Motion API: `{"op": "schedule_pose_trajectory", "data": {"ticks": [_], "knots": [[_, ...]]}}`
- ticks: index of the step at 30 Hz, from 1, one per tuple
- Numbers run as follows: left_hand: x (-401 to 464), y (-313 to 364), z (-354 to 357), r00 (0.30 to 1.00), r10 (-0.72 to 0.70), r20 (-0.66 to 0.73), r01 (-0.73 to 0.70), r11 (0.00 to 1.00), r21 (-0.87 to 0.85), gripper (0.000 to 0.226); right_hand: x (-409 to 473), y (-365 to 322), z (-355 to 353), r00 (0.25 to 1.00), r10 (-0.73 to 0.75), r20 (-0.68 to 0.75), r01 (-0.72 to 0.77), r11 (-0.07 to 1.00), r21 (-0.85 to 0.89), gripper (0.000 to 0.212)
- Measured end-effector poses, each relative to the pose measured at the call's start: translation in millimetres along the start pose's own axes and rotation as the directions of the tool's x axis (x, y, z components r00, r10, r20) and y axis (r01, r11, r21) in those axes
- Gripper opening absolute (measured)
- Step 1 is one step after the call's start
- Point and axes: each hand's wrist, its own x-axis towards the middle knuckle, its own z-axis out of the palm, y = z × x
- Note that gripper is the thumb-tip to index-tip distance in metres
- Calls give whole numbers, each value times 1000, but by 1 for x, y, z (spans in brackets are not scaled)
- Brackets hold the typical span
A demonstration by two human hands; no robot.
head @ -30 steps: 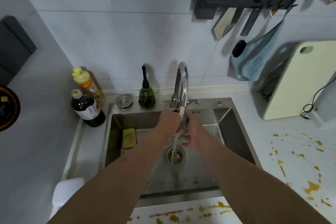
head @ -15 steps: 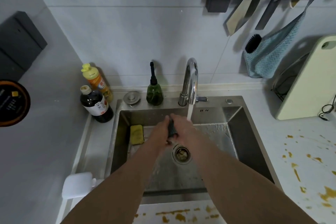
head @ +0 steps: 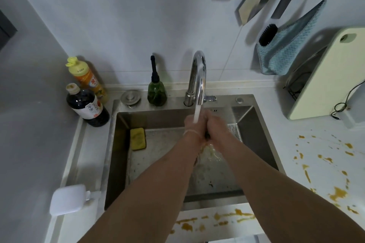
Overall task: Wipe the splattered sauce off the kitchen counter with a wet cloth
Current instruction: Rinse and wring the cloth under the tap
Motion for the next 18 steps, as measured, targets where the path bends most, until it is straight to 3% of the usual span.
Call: {"op": "schedule_pose_trajectory", "data": {"ticks": [2, 7, 10, 12, 13, 16, 18], "knots": [[6, 4, -10, 999, -1, -37, 4, 997, 82, 25, -2, -5, 2, 1000, 24, 8, -23, 994, -106, 33], [-17, 10, -49, 975, -143, 169, 168, 974, -149, 40, -5, -2, 18, 985, 92, 145, -87, 995, -44, 25], [-12, 5, -71, 976, -117, 183, 169, 938, -302, 39, -2, 5, 42, 994, 22, 111, 13, 953, -302, 33], [-10, 4, -73, 971, -144, 190, 203, 917, -342, 45, 7, 15, 47, 980, 14, 198, 95, 842, -532, 54], [-10, 4, -68, 968, -167, 189, 224, 915, -337, 40, 9, 21, 44, 979, -18, 205, 128, 832, -540, 59], [-12, 6, -54, 978, -165, 127, 195, 940, -279, 18, -5, 15, 23, 994, 3, 111, 11, 992, -126, 32], [-8, 2, -46, 983, -167, 80, 181, 958, -221, 19, -5, 20, 8, 991, 108, 81, -122, 972, 202, 27]]}}
